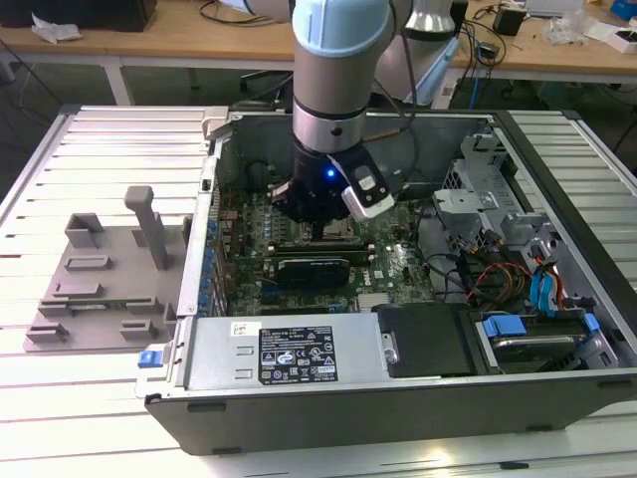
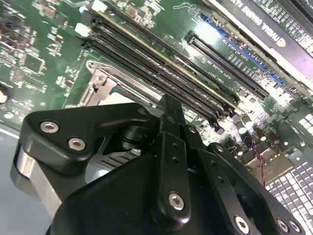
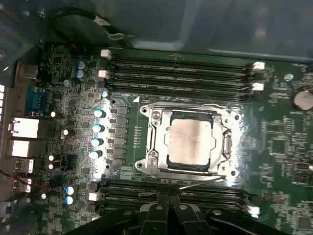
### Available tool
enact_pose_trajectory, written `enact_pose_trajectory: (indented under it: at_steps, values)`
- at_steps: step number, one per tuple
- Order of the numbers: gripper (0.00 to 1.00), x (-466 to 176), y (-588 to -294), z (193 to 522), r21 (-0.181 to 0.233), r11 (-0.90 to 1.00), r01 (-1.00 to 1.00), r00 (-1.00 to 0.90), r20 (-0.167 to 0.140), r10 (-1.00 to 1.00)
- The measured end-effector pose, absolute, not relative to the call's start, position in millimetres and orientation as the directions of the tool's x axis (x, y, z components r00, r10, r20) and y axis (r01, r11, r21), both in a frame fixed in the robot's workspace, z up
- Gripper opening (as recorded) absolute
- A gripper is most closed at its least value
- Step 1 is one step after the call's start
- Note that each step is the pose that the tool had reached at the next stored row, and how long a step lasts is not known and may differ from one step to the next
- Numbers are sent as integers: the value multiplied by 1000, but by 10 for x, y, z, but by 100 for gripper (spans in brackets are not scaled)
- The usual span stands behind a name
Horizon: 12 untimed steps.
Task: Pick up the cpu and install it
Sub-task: 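Install the second cpu locking lever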
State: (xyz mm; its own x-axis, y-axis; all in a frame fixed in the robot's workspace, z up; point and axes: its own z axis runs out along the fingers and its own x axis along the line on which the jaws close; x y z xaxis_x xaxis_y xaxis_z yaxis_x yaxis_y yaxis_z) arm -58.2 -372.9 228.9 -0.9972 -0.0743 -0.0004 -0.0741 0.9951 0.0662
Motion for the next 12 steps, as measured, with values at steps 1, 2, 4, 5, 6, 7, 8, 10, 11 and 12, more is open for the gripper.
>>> enact_pose_trajectory:
  at_steps: [1, 2, 4, 5, 6, 7, 8, 10, 11, 12]
  values:
    - [11, -592, -3729, 2270, 66, 995, -74, -997, 0, -74]
    - [11, -602, -3729, 2249, 66, 995, -74, -997, 0, -74]
    - [11, -623, -3729, 2211, 66, 995, -74, -997, 0, -74]
    - [11, -641, -3729, 2185, 66, 995, -74, -997, 0, -74]
    - [11, -655, -3729, 2170, 66, 995, -74, -997, 0, -74]
    - [11, -671, -3729, 2154, 67, 995, -74, -997, 0, -74]
    - [11, -693, -3728, 2139, 69, 995, -75, -997, -1, -75]
    - [11, -718, -3725, 2122, 74, 994, -76, -997, -1, -76]
    - [11, -728, -3718, 2106, 78, 994, -77, -997, -1, -77]
    - [11, -733, -3714, 2097, 80, 994, -77, -997, -1, -77]
